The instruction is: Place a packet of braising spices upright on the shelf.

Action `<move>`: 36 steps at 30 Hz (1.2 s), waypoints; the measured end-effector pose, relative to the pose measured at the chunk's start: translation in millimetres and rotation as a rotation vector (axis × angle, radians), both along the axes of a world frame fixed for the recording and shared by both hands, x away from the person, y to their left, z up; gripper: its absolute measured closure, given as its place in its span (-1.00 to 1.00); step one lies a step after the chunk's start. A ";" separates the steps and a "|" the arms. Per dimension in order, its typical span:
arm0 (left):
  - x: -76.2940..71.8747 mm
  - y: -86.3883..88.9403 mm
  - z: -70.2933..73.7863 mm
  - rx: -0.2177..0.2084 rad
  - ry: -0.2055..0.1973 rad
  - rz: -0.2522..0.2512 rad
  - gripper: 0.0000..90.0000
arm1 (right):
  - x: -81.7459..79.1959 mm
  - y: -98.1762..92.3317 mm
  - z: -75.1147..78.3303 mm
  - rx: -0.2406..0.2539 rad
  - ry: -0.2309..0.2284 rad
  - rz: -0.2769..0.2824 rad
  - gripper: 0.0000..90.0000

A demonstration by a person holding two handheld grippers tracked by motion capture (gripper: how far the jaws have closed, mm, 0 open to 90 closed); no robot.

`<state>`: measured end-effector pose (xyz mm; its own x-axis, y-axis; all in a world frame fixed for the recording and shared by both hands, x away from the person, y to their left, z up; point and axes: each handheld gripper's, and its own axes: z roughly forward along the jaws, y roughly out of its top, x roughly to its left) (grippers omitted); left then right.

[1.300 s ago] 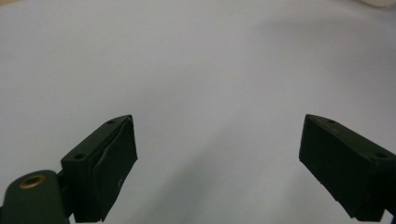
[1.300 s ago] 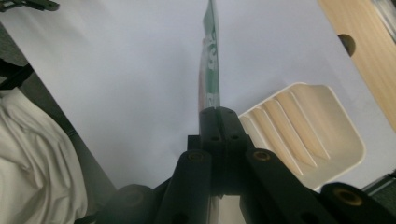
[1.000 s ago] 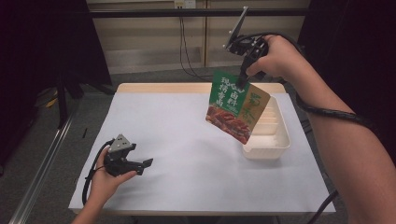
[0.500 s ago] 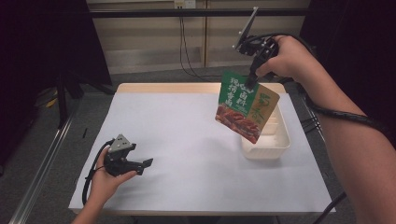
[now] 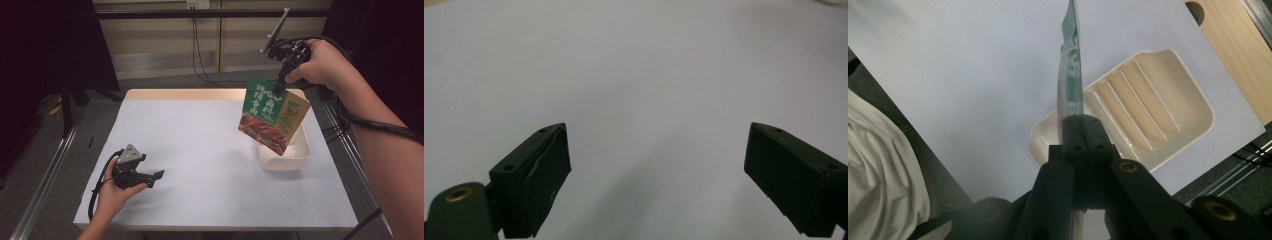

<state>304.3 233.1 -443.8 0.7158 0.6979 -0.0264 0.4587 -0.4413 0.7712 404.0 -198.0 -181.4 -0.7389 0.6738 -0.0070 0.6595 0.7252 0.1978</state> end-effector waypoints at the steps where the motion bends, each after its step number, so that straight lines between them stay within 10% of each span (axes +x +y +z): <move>1: 0.1 -0.1 -0.1 0.001 0.000 0.000 -0.75 | -0.3 -1.4 -0.5 0.006 0.006 0.004 1.00; 36: -1.0 -1.7 -0.1 0.001 -0.009 0.007 -0.75 | -14.3 -44.5 -5.0 0.004 0.014 -0.058 1.00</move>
<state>303.2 231.5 -443.8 0.7112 0.7028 -0.0192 0.4545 -0.4387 0.7752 389.7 -242.5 -186.4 -0.6983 0.7158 0.0054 0.7033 0.6847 0.1912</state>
